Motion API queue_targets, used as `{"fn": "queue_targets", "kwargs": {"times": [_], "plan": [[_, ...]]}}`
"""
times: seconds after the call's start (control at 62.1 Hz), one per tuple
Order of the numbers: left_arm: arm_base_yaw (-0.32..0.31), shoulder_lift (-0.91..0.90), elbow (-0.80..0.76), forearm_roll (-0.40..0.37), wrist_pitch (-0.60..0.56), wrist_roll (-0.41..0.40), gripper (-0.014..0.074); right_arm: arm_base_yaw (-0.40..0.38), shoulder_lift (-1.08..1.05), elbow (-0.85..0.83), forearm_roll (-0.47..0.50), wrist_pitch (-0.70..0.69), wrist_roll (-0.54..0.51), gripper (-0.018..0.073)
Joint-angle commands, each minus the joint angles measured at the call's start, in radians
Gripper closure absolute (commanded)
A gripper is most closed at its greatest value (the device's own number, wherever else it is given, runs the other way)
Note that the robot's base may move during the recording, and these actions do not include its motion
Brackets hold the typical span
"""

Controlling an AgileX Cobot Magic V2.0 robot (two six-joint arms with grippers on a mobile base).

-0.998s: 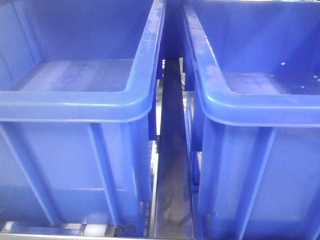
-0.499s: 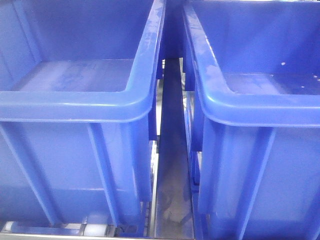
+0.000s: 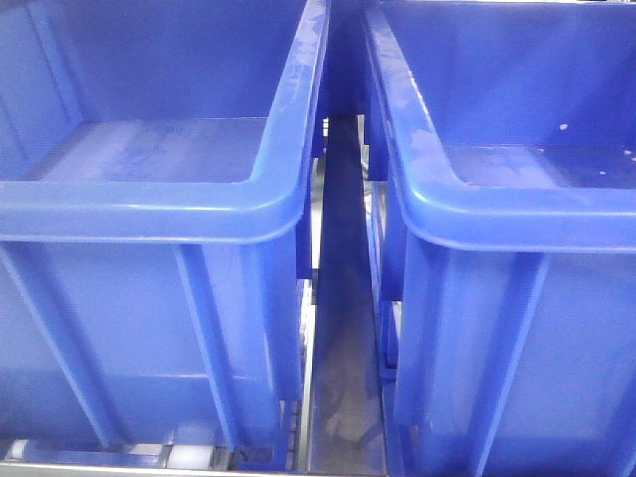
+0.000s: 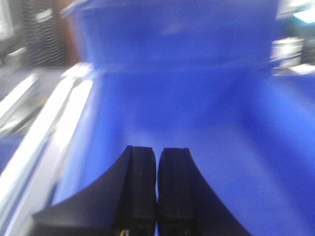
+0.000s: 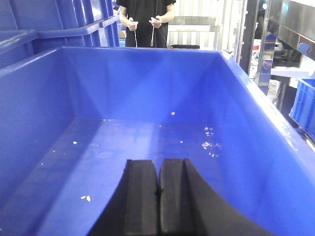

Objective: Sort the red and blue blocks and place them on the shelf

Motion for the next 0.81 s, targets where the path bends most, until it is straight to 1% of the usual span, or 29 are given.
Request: {"fn": "queue_targets", "kwargs": {"times": [0.0,0.129,0.322,0.564,0.692,0.741,0.789], "plan": [[0.025,-0.009,0.016,-0.008,-0.103,0.009,0.0472,-0.006,-0.018,-0.02,0.0,-0.096,0.001,0.0503],[0.029,-0.065,0.088,0.011,-0.112,0.009,0.0472,-0.006,-0.018,-0.02,0.0,-0.096,0.001,0.0503],[0.029,-0.16,0.208,0.013,-0.185,0.009,0.0472,-0.006,-0.018,-0.02,0.0,-0.096,0.001,0.0503],[0.029,-0.288,0.287,0.023,-0.185,0.009,0.0472,-0.006,-0.018,-0.02,0.0,-0.096,0.001,0.0503],[0.029,-0.283,0.326,0.023,-0.249,0.009,0.0472,-0.006,-0.018,-0.02,0.0,-0.096,0.001,0.0503],[0.029,-0.283,0.348,0.023,-0.304,0.004,0.0472,-0.006,-0.018,-0.02,0.0,-0.096,0.001,0.0503],[0.029,-0.283,0.345,0.023,-0.283,-0.011,0.0472,-0.006,-0.018,-0.02,0.0,-0.096,0.001,0.0503]]}}
